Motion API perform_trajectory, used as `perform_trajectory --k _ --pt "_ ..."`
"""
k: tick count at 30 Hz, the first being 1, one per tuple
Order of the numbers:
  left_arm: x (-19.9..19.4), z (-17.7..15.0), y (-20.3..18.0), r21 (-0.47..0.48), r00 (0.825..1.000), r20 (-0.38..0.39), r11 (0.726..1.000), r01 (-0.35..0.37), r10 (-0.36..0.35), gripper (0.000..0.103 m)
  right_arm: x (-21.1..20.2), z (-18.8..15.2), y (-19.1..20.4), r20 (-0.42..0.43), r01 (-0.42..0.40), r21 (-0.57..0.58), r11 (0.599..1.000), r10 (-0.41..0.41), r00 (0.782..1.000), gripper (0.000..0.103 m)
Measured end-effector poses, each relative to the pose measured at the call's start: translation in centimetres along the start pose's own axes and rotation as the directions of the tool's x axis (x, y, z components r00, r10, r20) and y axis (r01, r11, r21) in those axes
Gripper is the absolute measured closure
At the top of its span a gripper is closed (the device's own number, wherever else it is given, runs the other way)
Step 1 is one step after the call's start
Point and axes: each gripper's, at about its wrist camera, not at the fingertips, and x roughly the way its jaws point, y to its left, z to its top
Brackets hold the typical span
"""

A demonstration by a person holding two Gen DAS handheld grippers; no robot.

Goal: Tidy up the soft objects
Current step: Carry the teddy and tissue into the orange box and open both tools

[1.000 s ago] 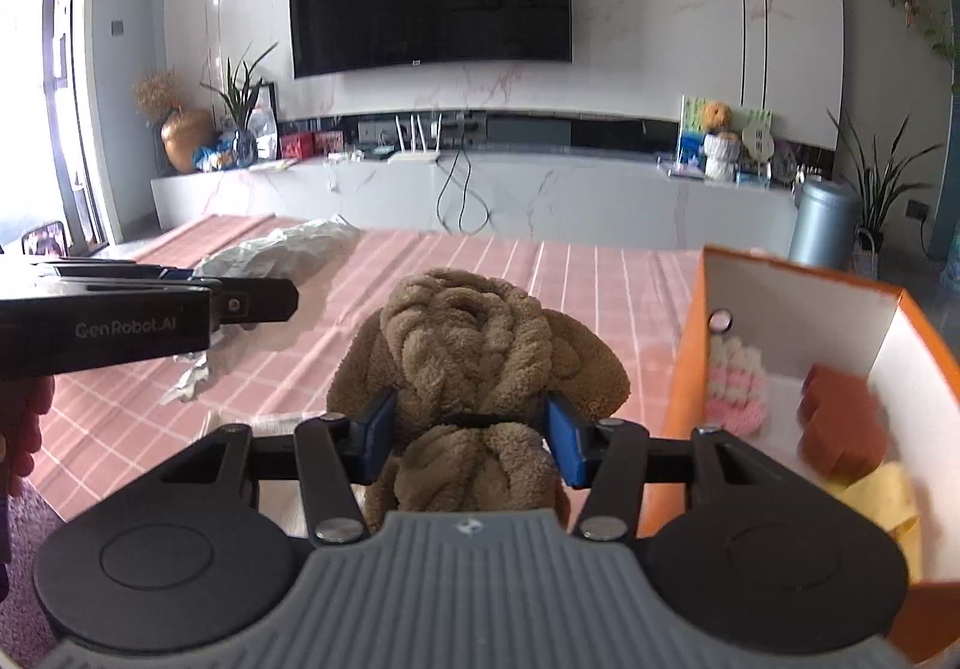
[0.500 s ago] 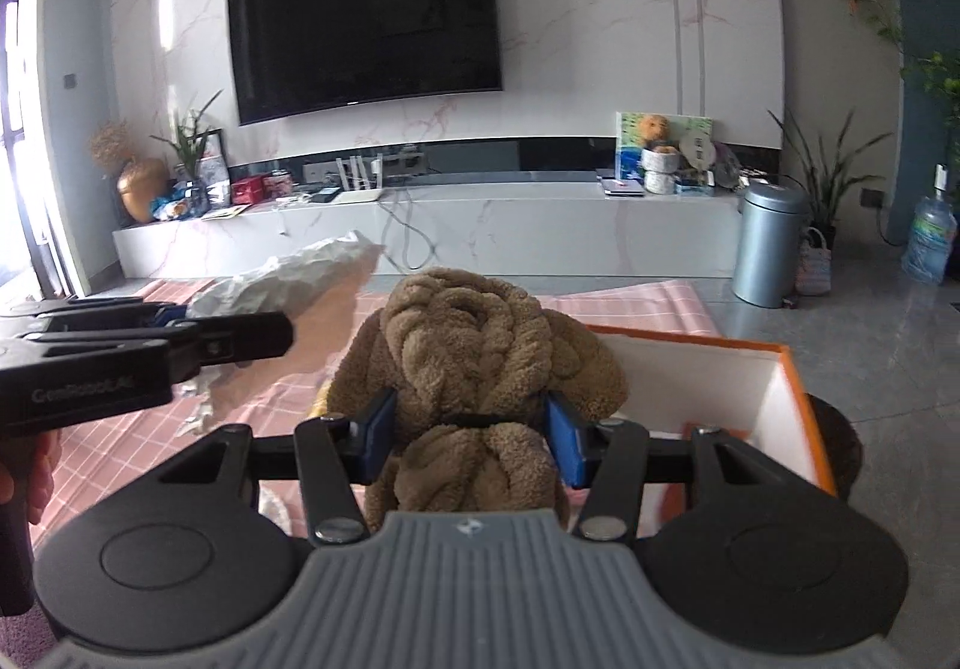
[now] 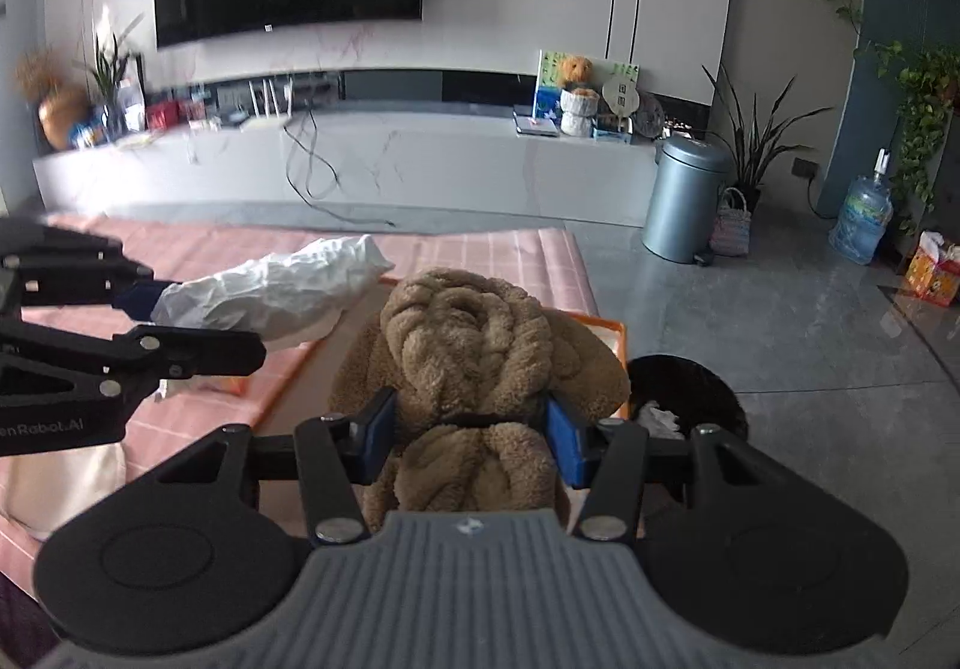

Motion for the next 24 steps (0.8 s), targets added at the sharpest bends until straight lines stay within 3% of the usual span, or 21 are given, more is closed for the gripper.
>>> perform_trajectory --k 4,11,24 --pt "3.4 -0.3 -1.2 0.114 0.997 -0.082 0.993 0.004 0.006 0.075 3.1 -0.1 -0.9 -0.062 0.001 -0.043 0.999 -0.003 0.998 0.051" --pt "8.6 -1.2 -2.0 0.245 0.978 -0.201 0.97 -0.006 0.056 0.075 8.4 -0.3 -1.0 -0.133 0.019 -0.24 0.971 -0.053 0.99 0.051" --pt "13.4 -1.8 -1.1 0.22 0.917 -0.392 0.975 0.014 0.076 0.07 13.2 -1.1 -0.3 -0.233 -0.016 -0.341 0.94 -0.068 0.97 0.05"
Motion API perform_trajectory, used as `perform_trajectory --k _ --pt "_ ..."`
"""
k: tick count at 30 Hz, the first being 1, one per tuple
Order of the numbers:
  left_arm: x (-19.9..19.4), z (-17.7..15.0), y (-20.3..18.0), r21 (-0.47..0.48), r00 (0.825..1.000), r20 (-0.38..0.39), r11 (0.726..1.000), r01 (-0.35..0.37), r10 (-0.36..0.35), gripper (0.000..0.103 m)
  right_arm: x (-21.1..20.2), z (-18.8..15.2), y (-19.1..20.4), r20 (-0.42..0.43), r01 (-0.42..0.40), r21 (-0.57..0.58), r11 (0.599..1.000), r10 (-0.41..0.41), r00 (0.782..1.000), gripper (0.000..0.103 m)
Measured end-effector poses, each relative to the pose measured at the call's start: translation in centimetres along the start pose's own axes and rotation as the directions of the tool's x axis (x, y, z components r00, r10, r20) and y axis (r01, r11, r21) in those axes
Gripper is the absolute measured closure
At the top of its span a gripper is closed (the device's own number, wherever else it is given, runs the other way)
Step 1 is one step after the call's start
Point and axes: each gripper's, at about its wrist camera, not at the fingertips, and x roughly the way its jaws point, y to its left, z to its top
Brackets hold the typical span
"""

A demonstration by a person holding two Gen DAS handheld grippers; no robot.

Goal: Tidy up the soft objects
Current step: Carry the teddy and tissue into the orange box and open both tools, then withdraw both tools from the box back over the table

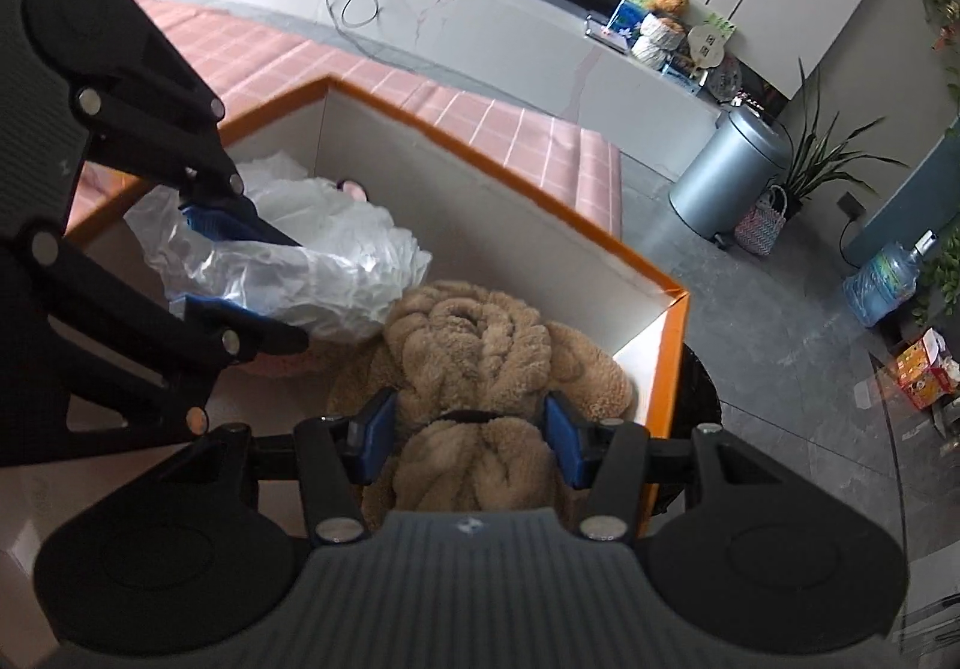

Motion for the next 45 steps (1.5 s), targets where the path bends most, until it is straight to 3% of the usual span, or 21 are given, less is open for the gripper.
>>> perform_trajectory --k 4,6,13,22,26,32,38,41,45 --pt "0.8 -0.2 0.1 -0.004 0.999 -0.037 1.0 0.015 -0.016 0.058 0.7 -0.1 0.3 -0.036 -0.004 -0.009 1.0 0.004 0.999 0.046" --pt "1.1 -0.4 0.1 -0.007 0.998 -0.053 1.0 0.022 -0.022 0.046 0.7 -0.2 0.3 -0.039 -0.003 -0.011 1.0 0.002 0.999 0.044" --pt "0.3 -0.7 0.1 -0.015 0.999 -0.029 1.0 0.018 -0.018 0.03 -0.3 -0.2 0.6 -0.026 0.02 -0.046 0.999 -0.022 0.999 0.04" --pt "-3.2 -0.5 0.4 -0.043 0.999 0.045 0.999 -0.001 0.003 0.03 -3.6 -0.3 0.1 0.025 0.077 -0.068 0.995 -0.076 0.997 0.032" --pt "-5.5 -1.2 0.9 -0.129 0.992 0.129 0.991 0.027 -0.01 0.03 -5.8 -1.0 -0.3 0.058 0.092 -0.012 0.996 -0.091 0.994 0.018" --pt "-9.9 -3.4 1.1 -0.25 0.959 0.28 0.968 0.029 0.044 0.03 -9.5 -2.1 1.0 0.149 0.105 0.086 0.991 -0.117 0.982 0.017" --pt "-13.8 -6.6 0.9 -0.35 0.917 0.379 0.936 0.018 0.124 0.03 -12.4 -3.2 4.6 0.256 0.149 0.161 0.976 -0.187 0.948 0.014" --pt "-15.4 -8.3 0.8 -0.422 0.891 0.416 0.907 0.01 0.183 0.03 -13.7 -3.6 6.6 0.303 0.136 0.215 0.967 -0.199 0.932 0.014" --pt "-17.2 -11.1 1.1 -0.538 0.861 0.436 0.843 0.016 0.262 0.03 -15.1 -4.0 9.0 0.358 0.086 0.298 0.951 -0.195 0.913 0.014"
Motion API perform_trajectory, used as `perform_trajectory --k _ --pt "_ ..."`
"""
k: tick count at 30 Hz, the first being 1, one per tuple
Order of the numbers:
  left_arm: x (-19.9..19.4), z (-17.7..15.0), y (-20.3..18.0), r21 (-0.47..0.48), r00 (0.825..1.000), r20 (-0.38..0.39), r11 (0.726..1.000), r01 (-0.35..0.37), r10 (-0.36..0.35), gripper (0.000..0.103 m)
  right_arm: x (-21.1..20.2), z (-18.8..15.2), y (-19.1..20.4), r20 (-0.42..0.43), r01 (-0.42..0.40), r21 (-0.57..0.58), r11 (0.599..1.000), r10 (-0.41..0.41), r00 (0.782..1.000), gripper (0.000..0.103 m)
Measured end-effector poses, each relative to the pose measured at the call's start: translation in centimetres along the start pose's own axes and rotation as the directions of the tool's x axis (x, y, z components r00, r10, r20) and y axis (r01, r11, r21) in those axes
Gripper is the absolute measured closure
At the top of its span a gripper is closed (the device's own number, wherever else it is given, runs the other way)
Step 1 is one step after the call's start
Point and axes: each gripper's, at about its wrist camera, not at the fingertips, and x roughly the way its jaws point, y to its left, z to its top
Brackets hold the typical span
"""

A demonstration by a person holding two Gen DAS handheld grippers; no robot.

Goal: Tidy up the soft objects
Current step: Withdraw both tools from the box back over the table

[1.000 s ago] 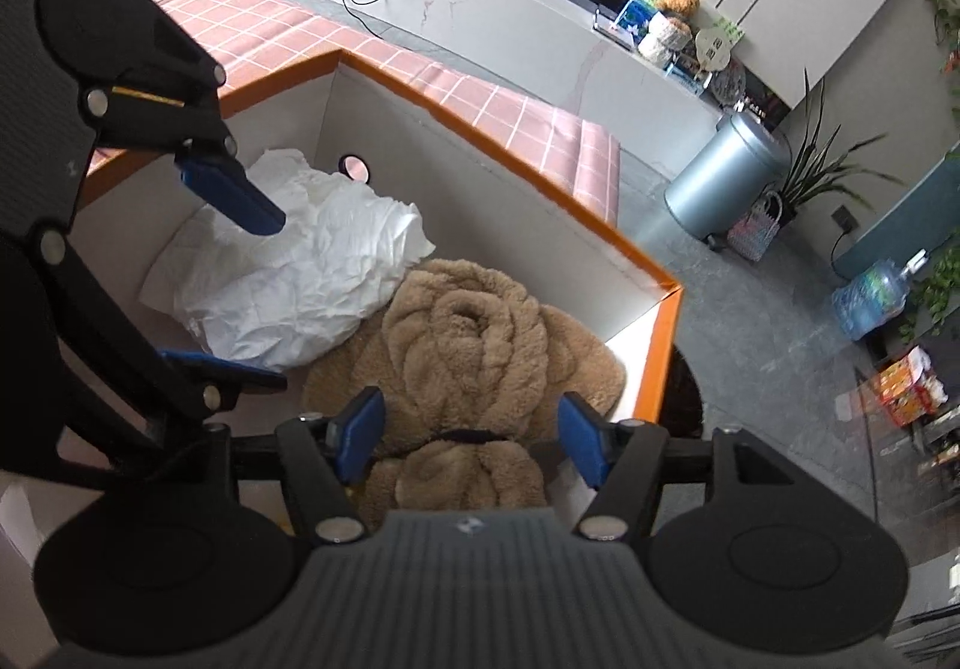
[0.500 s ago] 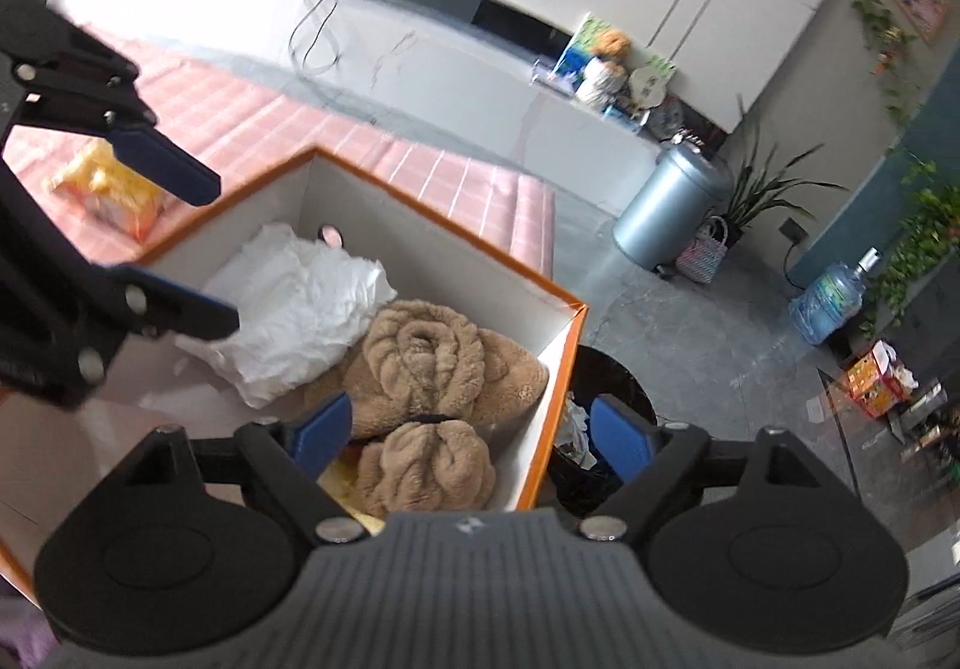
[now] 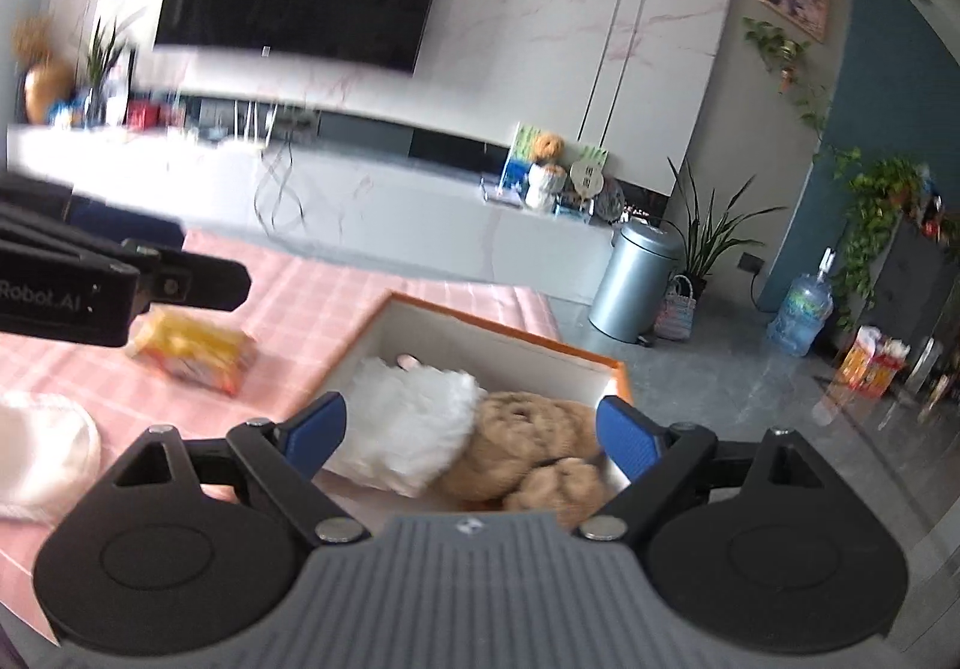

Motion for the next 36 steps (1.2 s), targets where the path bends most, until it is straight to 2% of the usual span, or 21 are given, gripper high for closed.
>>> perform_trajectory --k 4,8,11,16,19,21,23,25,26,29,32,36 --pt "-2.6 -1.4 2.4 -0.092 0.997 0.053 0.994 -0.057 0.062 0.03 -1.3 -0.4 2.7 0.044 -0.03 0.069 0.997 0.027 0.999 0.014" --pt "-4.7 -2.4 4.7 -0.18 0.987 0.053 0.973 -0.143 0.155 0.03 -1.7 -1.0 5.8 0.063 -0.068 0.097 0.993 0.062 0.996 0.014" --pt "-5.9 -3.4 6.4 -0.228 0.981 0.036 0.957 -0.178 0.191 0.03 -1.9 -1.8 8.3 0.056 -0.103 0.101 0.99 0.098 0.994 0.014" --pt "-7.3 -5.2 9.0 -0.266 0.972 -0.039 0.935 -0.234 0.232 0.029 -1.5 -3.1 11.7 0.021 -0.173 0.118 0.978 0.172 0.985 0.014" --pt "-8.1 -6.7 10.4 -0.259 0.958 -0.085 0.923 -0.286 0.274 0.026 -0.9 -3.8 13.5 -0.015 -0.188 0.11 0.976 0.19 0.982 0.014" --pt "-8.8 -8.0 11.5 -0.3 0.948 -0.116 0.9 -0.318 0.296 0.024 -0.5 -4.5 14.5 -0.036 -0.201 0.107 0.974 0.206 0.978 0.014" --pt "-9.4 -9.0 12.6 -0.366 0.938 -0.151 0.864 -0.346 0.312 0.018 0.1 -5.2 15.2 -0.06 -0.226 0.116 0.967 0.233 0.971 0.015" --pt "-9.6 -10.2 13.3 -0.402 0.925 -0.182 0.833 -0.38 0.334 0.018 0.7 -5.8 16.1 -0.09 -0.239 0.112 0.964 0.25 0.964 0.024" --pt "-9.7 -11.0 13.6 -0.4 0.918 -0.195 0.827 -0.395 0.344 0.017 1.0 -6.1 16.6 -0.105 -0.244 0.102 0.964 0.254 0.962 0.026" --pt "-9.4 -12.4 13.7 -0.373 0.909 -0.225 0.83 -0.414 0.352 0.017 1.9 -6.6 17.7 -0.138 -0.26 0.076 0.962 0.269 0.953 0.034" --pt "-9.1 -13.4 13.8 -0.368 0.887 -0.257 0.81 -0.457 0.384 0.017 2.9 -7.0 18.5 -0.163 -0.276 0.073 0.958 0.284 0.945 0.04" --pt "-8.5 -14.1 14.1 -0.386 0.875 -0.282 0.788 -0.48 0.394 0.017 4.1 -7.2 19.5 -0.181 -0.289 0.068 0.955 0.297 0.937 0.044"
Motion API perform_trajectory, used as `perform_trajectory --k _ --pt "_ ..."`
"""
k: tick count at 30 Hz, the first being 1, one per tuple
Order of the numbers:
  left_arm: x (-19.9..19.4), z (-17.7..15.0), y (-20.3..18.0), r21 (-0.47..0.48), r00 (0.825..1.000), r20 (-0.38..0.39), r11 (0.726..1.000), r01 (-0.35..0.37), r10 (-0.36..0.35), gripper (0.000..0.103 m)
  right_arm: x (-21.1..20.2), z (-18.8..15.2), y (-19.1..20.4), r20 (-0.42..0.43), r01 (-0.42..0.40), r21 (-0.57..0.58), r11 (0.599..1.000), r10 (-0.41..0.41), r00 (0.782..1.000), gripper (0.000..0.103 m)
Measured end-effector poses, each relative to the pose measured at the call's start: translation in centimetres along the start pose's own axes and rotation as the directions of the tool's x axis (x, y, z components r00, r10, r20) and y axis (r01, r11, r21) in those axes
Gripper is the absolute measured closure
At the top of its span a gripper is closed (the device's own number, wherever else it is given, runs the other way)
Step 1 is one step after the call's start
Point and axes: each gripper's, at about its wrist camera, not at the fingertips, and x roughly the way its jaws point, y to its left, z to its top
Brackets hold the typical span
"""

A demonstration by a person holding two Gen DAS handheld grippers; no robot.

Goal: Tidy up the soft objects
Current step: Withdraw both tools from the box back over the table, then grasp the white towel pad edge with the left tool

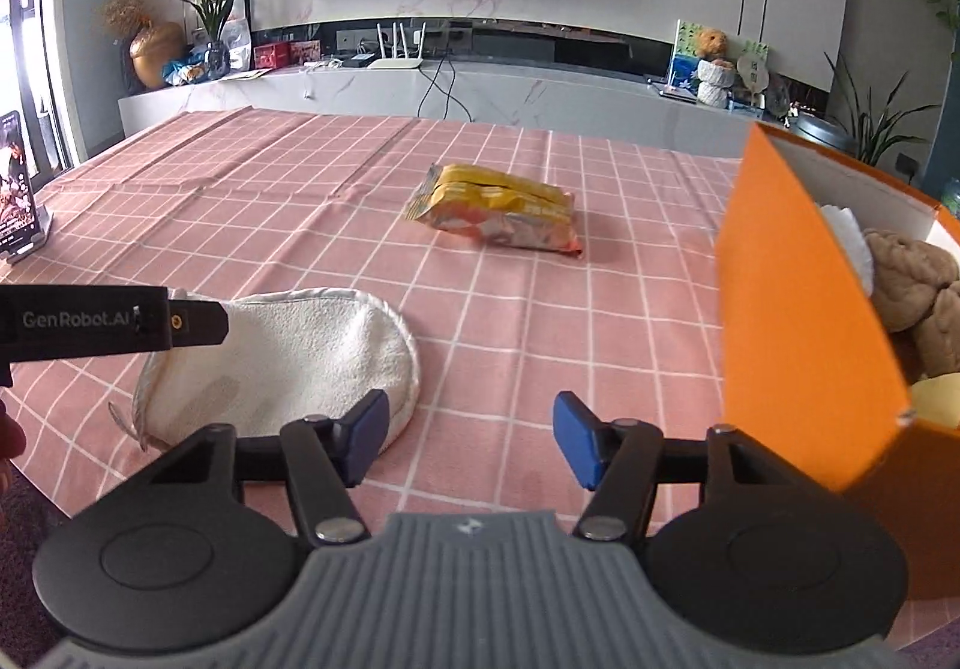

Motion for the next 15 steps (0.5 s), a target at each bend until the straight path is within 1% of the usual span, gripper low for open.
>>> perform_trajectory --k 1,4,5,7,9,11,14,15 --pt "0.2 -0.1 -0.1 0.001 1.0 0.003 1.0 -0.007 0.007 0.017 0.4 0.1 0.2 -0.004 -0.002 -0.001 1.0 0.002 1.0 0.046" --pt "0.9 -0.2 -0.2 0.009 1.0 -0.002 1.0 -0.011 0.011 0.017 1.5 0.4 0.6 -0.012 -0.009 0.001 1.0 0.009 1.0 0.047" --pt "1.1 -0.3 -0.2 0.006 1.0 -0.006 1.0 -0.009 0.009 0.019 1.9 0.5 0.7 -0.02 -0.013 0.0 1.0 0.013 1.0 0.048" --pt "1.7 -0.3 -0.1 0.008 1.0 -0.024 1.0 -0.012 0.012 0.023 2.7 0.5 0.9 -0.038 -0.027 0.003 1.0 0.027 0.999 0.054" --pt "2.2 -0.3 0.0 0.011 0.999 -0.035 1.0 -0.004 0.004 0.027 3.3 0.5 1.0 -0.051 -0.032 -0.006 0.999 0.032 0.998 0.055" --pt "2.5 -0.5 0.1 0.005 0.999 -0.049 1.0 0.013 -0.012 0.033 3.6 0.5 1.1 -0.057 -0.035 -0.009 0.999 0.035 0.998 0.055" --pt "2.6 -0.5 -0.3 0.022 0.999 -0.043 1.0 0.016 -0.015 0.041 4.0 0.4 1.1 -0.067 -0.047 -0.005 0.999 0.046 0.997 0.055" --pt "2.7 -0.5 -0.4 0.023 0.999 -0.043 1.0 0.021 -0.02 0.041 4.0 0.4 1.2 -0.066 -0.05 -0.005 0.999 0.05 0.997 0.056"
